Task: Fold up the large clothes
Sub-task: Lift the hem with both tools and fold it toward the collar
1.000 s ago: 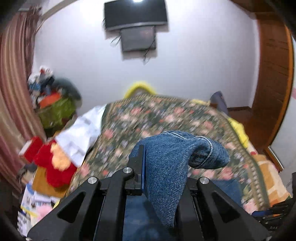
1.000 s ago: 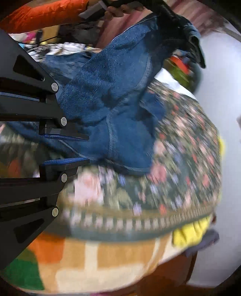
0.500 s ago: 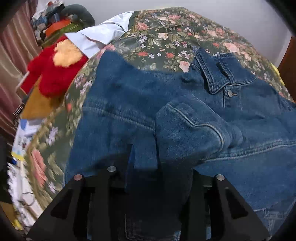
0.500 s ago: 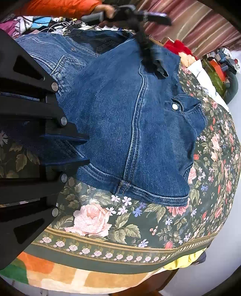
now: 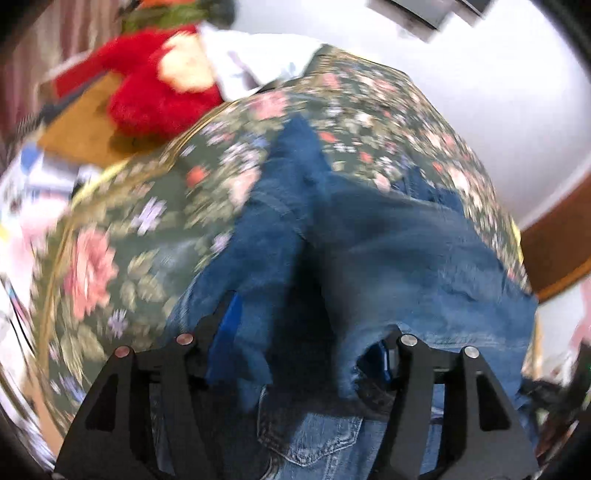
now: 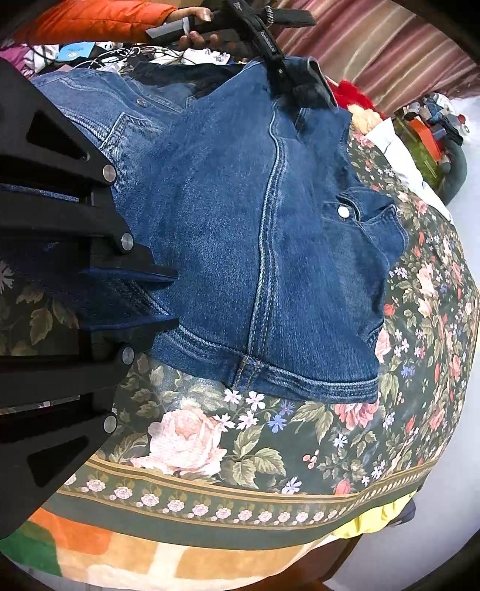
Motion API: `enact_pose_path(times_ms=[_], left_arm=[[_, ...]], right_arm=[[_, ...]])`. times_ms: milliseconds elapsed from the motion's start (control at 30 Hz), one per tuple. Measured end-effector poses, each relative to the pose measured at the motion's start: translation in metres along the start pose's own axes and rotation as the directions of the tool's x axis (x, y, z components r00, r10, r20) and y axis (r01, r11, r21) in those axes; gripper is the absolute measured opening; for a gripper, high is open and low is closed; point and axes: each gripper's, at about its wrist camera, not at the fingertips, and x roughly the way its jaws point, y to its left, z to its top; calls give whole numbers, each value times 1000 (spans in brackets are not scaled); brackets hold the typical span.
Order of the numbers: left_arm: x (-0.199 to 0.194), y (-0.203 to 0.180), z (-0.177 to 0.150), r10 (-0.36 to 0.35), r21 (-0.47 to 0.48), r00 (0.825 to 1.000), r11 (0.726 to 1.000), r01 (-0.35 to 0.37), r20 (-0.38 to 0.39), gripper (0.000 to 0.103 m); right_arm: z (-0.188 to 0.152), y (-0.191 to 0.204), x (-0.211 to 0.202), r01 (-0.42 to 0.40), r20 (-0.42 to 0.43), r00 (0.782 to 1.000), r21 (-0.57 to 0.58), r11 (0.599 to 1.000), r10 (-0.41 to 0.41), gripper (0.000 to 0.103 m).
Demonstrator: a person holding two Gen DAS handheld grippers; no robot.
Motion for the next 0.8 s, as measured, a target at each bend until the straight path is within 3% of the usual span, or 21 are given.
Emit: enact_pose_path(times_ms=[67, 167, 300, 367, 533, 667, 800], left_arm=[[-3, 11, -3, -9, -34, 1000, 999, 9, 0, 54], [-11, 10, -6, 10, -5, 1000, 1000, -10, 2, 53], [-32, -6, -1, 122, 109, 991, 986, -127, 52, 55], [-41, -12, 8, 160, 161, 983, 972, -173, 90, 62], [-55, -22, 37, 261, 245, 951, 923, -297, 168, 67], [-45, -27, 54, 264, 272, 949, 913, -304, 173, 73], [-14, -35, 50, 278, 331, 954, 894, -301, 116, 73]], right_arm=[[-1, -1, 0, -4, 1, 1000, 4, 1000, 4, 14], [-1, -1, 0, -7, 2, 1000, 8, 1000, 7, 14], [0, -2, -1, -8, -3, 1000, 13, 1000, 8, 14], [1, -2, -3, -4, -18, 1000, 21, 1000, 4, 14], [17, -12, -18, 26, 6, 1000, 42, 999, -26, 14], [44, -27, -28, 78, 66, 994, 86, 993, -84, 14], [65, -31, -3, 129, 17, 991, 81, 988, -131, 14]])
